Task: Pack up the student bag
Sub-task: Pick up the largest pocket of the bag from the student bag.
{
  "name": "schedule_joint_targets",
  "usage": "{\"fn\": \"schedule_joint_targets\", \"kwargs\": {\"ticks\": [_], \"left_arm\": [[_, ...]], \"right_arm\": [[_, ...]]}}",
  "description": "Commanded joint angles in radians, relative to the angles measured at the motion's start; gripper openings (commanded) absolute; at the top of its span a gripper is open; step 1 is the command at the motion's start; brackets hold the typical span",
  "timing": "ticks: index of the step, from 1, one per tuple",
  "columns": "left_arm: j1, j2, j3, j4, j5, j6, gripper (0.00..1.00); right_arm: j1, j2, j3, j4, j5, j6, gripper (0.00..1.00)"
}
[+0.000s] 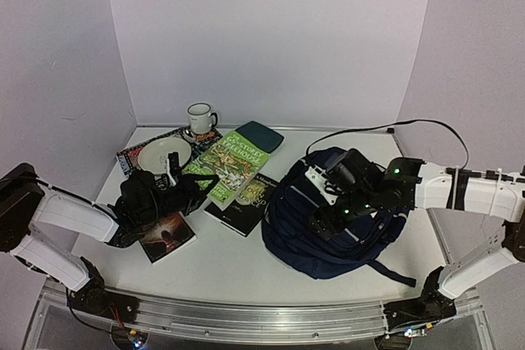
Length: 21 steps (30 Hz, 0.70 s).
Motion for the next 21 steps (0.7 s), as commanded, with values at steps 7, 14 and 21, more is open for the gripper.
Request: {"fn": "schedule_joint_targets", "kwargs": {"ticks": [7, 14, 21], "left_arm": [[0.009, -0.034, 0.008, 0.029, 0.08, 0.037, 0.0], [0.009, -0.02, 0.023, 0.024, 0.107, 0.039, 0.0], [0.009, -0.016, 0.037, 0.007, 0.126, 0.045, 0.0]], "right_arm": [[0.033, 0.119, 0.009, -0.115, 0.216, -0.049, 0.69], [0.044, 0.166, 0.014, -0.109, 0.239, -0.051, 0.67], [0.063, 0.178, 0.006, -0.114, 0.287, -0.061, 0.63]]}}
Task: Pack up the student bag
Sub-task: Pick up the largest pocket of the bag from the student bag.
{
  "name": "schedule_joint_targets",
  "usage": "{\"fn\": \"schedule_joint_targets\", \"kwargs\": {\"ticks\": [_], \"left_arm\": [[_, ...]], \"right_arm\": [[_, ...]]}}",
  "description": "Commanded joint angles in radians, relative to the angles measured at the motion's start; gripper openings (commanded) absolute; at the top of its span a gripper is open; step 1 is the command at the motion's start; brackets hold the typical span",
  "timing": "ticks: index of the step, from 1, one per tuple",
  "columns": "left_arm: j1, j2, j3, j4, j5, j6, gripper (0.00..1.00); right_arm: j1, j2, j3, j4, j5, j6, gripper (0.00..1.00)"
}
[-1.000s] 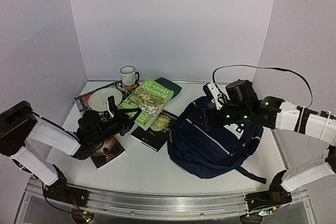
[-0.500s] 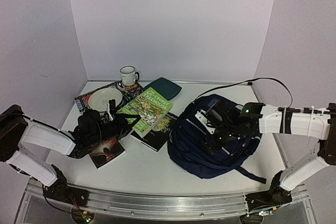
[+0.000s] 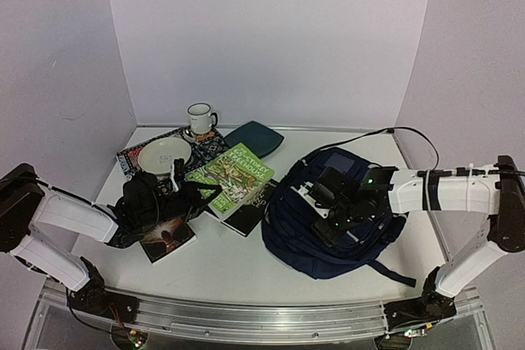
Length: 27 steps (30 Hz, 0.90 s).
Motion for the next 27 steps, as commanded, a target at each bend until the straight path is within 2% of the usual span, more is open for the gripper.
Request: {"fn": "schedule_joint_targets", "kwargs": {"ticks": [1, 5, 9, 11, 20, 27], "left_arm": [[0.006, -0.01, 0.046, 0.09, 0.034, 0.026, 0.0], [0.005, -0.008, 0.049, 0.087, 0.056, 0.025, 0.0], [0.003, -0.009, 0.043, 0.085, 0.081, 0.017, 0.0], [0.003, -0.011, 0.038, 0.085, 0.094, 0.011, 0.0], [-0.031, -0.048, -0.013, 0.08, 0.107, -0.015, 0.0], [-0.049, -0.116, -0.067, 0.068, 0.107, -0.05, 0.0]], "right_arm": [[0.009, 0.034, 0.005, -0.057, 0.089, -0.019, 0.61], [0.008, 0.063, 0.015, -0.061, 0.167, -0.021, 0.36], [0.008, 0.026, 0.063, -0.071, 0.146, -0.023, 0.09], [0.008, -0.005, 0.093, -0.071, 0.139, -0.029, 0.0], [-0.013, -0.096, 0.227, -0.071, 0.201, -0.049, 0.0], [-0.046, -0.096, 0.325, -0.07, 0.172, -0.036, 0.0]]}}
